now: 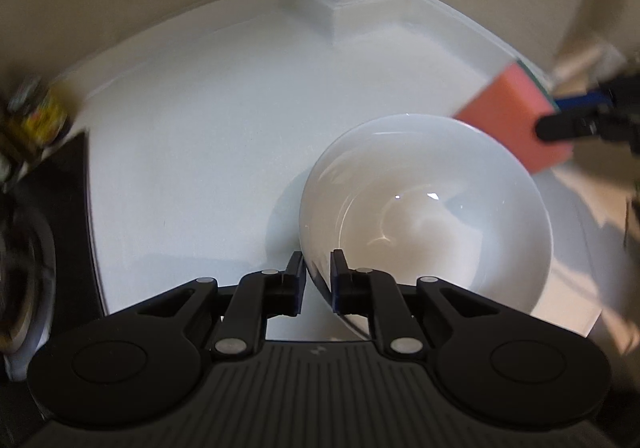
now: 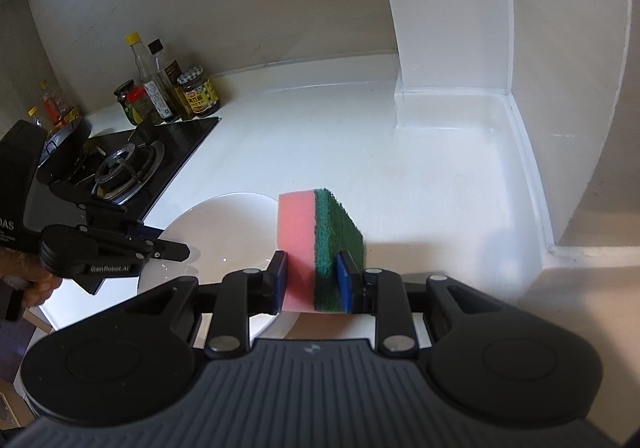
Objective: Clean bowl
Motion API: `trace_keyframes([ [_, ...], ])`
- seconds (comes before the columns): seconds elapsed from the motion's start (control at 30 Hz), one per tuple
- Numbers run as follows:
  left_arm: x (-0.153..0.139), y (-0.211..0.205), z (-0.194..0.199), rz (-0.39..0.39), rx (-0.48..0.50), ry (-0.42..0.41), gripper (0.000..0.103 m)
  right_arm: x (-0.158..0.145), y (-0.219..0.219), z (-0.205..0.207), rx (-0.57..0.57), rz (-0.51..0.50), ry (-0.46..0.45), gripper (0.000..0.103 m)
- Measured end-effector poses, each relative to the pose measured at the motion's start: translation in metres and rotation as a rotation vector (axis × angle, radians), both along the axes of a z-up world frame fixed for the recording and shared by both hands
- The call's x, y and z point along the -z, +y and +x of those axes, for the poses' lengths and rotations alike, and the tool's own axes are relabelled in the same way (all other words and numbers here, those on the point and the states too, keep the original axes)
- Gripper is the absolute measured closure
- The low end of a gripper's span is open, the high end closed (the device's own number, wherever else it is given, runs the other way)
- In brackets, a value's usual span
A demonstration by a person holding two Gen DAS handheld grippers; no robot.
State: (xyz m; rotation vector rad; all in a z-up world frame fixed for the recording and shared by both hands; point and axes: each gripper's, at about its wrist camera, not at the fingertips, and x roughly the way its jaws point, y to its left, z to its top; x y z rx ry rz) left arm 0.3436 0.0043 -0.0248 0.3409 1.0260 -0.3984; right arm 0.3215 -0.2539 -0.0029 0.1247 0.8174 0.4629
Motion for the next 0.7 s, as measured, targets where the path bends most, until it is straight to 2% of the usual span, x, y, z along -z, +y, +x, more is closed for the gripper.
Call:
trace_keyframes([
  [0.13, 0.000, -0.011, 0.015, 0.060, 0.140, -0.013, 0.089, -0.001, 0.003, 0.011, 0.011, -0.023, -0.015, 0.080],
  [0.2, 0.000, -0.008, 0.022, 0.051, 0.154, 0.002, 0.089, 0.000, 0.003, 0.015, 0.009, -0.030, -0.015, 0.080],
  [0.3, -0.001, -0.002, 0.025, 0.002, 0.060, 0.027, 0.089, 0.001, 0.000, 0.016, 0.008, -0.019, -0.009, 0.080],
  [0.47, -0.005, 0.002, 0.005, -0.076, -0.164, -0.006, 0.089, 0.003, -0.002, 0.010, 0.022, -0.005, -0.011, 0.080],
  [0.57, -0.005, 0.000, -0.009, -0.074, -0.244, -0.047, 0.089, 0.002, 0.000, 0.008, 0.023, -0.006, -0.011, 0.080],
  [0.63, -0.001, -0.004, -0.011, -0.057, -0.272, -0.066, 0.086, 0.001, 0.002, 0.005, 0.025, -0.007, -0.011, 0.080],
  [0.7, 0.002, -0.007, -0.012, -0.049, -0.281, -0.070, 0.087, 0.001, 0.003, 0.000, 0.024, -0.009, -0.011, 0.080],
])
